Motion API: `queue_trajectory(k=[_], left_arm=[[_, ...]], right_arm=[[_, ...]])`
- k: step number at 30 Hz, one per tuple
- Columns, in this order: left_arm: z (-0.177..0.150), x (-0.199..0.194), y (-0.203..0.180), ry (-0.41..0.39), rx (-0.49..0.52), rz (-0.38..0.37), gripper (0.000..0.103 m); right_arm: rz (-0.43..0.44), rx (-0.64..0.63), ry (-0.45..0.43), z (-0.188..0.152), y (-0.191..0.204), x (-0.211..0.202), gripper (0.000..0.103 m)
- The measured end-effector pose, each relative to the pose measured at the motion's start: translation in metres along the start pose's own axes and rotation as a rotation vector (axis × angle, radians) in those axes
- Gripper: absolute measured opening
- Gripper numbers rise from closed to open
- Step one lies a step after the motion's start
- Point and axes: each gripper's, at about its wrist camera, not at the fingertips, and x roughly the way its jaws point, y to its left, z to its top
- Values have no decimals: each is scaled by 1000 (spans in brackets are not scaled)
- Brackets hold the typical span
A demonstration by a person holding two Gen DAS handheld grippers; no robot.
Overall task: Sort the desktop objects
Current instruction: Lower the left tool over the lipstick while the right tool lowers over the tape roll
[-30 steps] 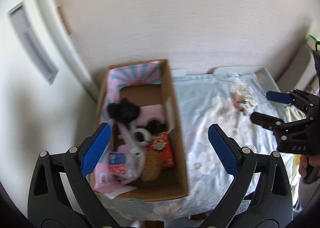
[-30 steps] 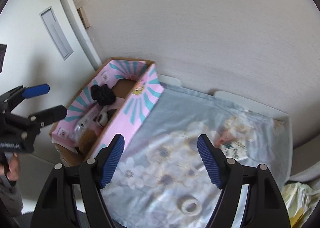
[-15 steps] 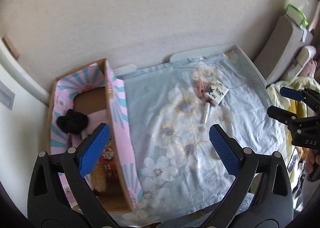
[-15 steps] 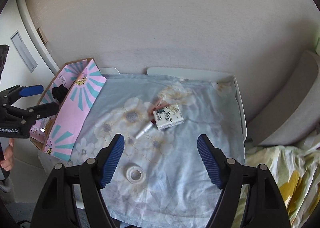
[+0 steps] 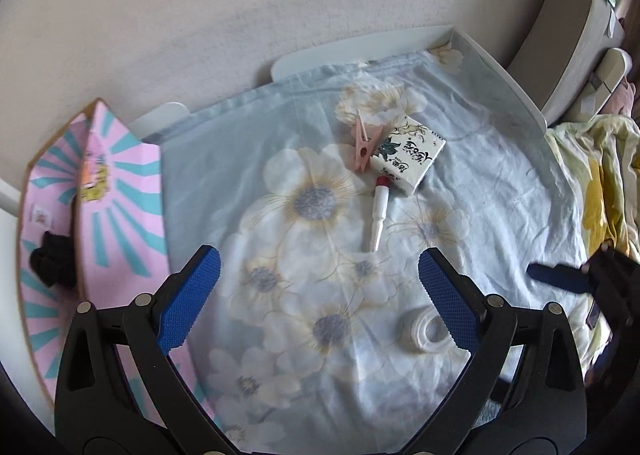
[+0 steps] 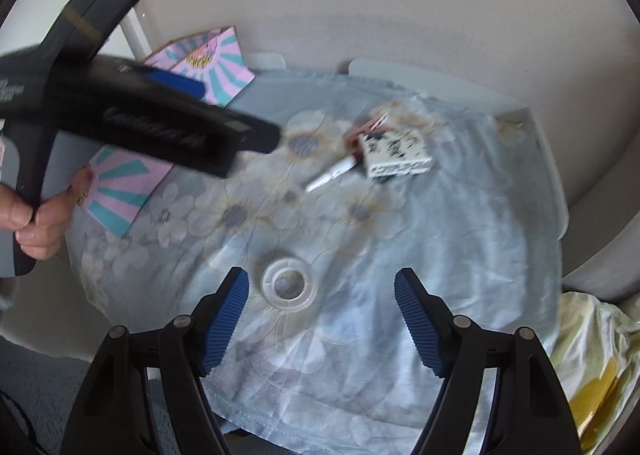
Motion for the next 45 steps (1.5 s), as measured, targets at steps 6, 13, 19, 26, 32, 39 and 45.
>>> queue_trajectory(k=[6,13,19,26,32,39,45], left_arm=[[9,35,-5,5,-10,-33,100],[13,58,-10,13,-4,-1,100],[12,62,-14,-8,-7,-16,98],[13,67,-17,-19,0,-20,86],[10,71,-19,-15,7,-31,70],[8,73,-24,-28,22,-16,67],[10,74,-24,-34,17,-36,58]], right_arm=[[5,-57,19,-8,13,23,72],[30,-76,29,-11,17,35,67],[27,-95,32,-10,17,42,63],[28,-124,29,-9,19,47,57],[37,-125,27,-9,20,50,56],[3,-157,12,-11,27,50,52],[-1,-179,6,-12,28,48,44]])
